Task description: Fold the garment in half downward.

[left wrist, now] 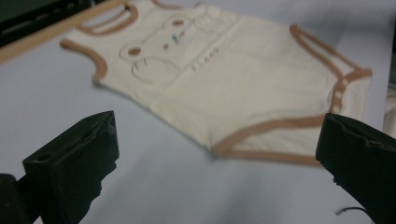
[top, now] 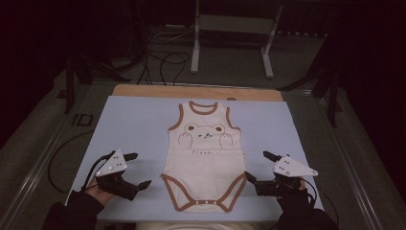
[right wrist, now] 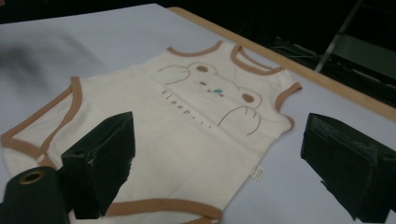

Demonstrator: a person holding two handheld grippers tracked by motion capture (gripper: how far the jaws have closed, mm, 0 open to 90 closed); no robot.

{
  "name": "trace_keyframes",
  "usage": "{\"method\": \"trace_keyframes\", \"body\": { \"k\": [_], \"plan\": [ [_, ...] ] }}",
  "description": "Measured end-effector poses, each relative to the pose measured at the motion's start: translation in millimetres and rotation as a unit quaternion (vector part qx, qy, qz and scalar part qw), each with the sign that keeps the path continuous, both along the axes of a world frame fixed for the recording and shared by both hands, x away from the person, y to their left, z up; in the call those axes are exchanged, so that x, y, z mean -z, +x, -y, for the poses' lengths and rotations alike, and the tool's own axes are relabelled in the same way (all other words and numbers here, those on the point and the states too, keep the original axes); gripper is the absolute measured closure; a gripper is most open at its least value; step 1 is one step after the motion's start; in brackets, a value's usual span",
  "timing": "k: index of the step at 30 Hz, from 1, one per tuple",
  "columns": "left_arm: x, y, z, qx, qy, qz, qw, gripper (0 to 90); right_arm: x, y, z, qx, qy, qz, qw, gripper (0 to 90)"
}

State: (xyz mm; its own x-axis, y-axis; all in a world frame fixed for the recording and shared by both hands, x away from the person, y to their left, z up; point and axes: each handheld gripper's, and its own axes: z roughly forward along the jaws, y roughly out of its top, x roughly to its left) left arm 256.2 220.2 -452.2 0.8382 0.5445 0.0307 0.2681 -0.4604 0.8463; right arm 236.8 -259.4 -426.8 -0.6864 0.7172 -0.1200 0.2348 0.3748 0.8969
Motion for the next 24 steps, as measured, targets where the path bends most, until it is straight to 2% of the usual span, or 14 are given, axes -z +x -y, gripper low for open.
{"method": "trace_keyframes", "body": {
  "k": [1, 2, 4, 6, 7, 8, 9, 10, 12, 14, 16, 18, 21, 24],
  "plan": [
    [-7.8, 4.3, 0.7, 0.003, 0.006, 0.003, 1.0, 0.2, -3.3, 2.0, 0.3, 0.0, 0.001, 0.0, 1.0, 10.1],
    [-11.8, 6.6, 0.4, 0.002, -0.004, -0.001, 1.0, 0.2, -5.6, 3.0, 0.6, 0.003, -0.001, 0.001, 1.0, 10.1],
    [-19.9, 9.6, 1.7, 0.003, 0.003, 0.006, 1.0, 0.2, -12.1, 5.3, 1.9, 0.006, 0.004, 0.002, 1.0, 10.1],
    [-23.6, 11.4, 2.1, 0.008, -0.002, 0.008, 0.9999, 0.2, -17.7, 8.4, 3.4, 0.009, 0.002, 0.007, 0.9999, 10.1],
    [-30.8, 16.2, 3.5, 0.007, 0.009, 0.005, 0.9999, 0.2, -20.4, 10.4, 4.3, 0.012, 0.008, 0.004, 0.9999, 10.1],
    [-30.8, 16.2, 3.5, 0.007, 0.009, 0.005, 0.9999, 0.2, -23.1, 13.3, 5.5, 0.011, 0.011, 0.004, 0.9999, 10.1],
    [-37.4, 19.0, 4.8, 0.004, 0.002, 0.022, 0.9997, 0.3, -26.5, 16.0, 5.5, 0.015, 0.008, 0.005, 0.9998, 10.1],
    [-40.4, 21.8, 5.6, 0.008, 0.006, 0.02, 0.9998, 0.3, -28.5, 17.9, 5.2, 0.017, 0.007, 0.005, 0.9998, 10.1],
    [-44.9, 27.0, 6.3, 0.009, -0.014, 0.015, 0.9997, 0.3, -33.2, 23.9, 5.5, 0.012, 0.002, 0.01, 0.9999, 10.1],
    [-46.5, 29.9, 7.2, 0.006, -0.011, 0.014, 0.9998, 0.3, -35.7, 26.8, 5.1, 0.012, 0.003, 0.01, 0.9999, 10.1],
    [-47.7, 38.2, 11.0, 0.004, -0.002, 0.016, 0.9999, 0.3, -40.7, 36.3, 1.4, 0.009, 0.01, 0.009, 0.9999, 10.1],
    [-48.1, 45.6, 13.0, 0.009, -0.021, -0.001, 0.9997, 0.3, -42.1, 44.0, -2.1, 0.006, -0.002, 0.008, 0.9999, 10.1],
    [-47.5, 55.6, 18.0, -0.002, -0.014, -0.01, 0.9999, 0.3, -41.8, 56.2, -6.5, 0.003, 0.012, -0.005, 0.9999, 10.1],
    [-46.2, 63.4, 23.2, -0.008, -0.013, -0.005, 0.9999, 0.3, -40.2, 68.5, -11.3, 0.005, 0.009, -0.012, 0.9999, 10.1]
  ]
}}
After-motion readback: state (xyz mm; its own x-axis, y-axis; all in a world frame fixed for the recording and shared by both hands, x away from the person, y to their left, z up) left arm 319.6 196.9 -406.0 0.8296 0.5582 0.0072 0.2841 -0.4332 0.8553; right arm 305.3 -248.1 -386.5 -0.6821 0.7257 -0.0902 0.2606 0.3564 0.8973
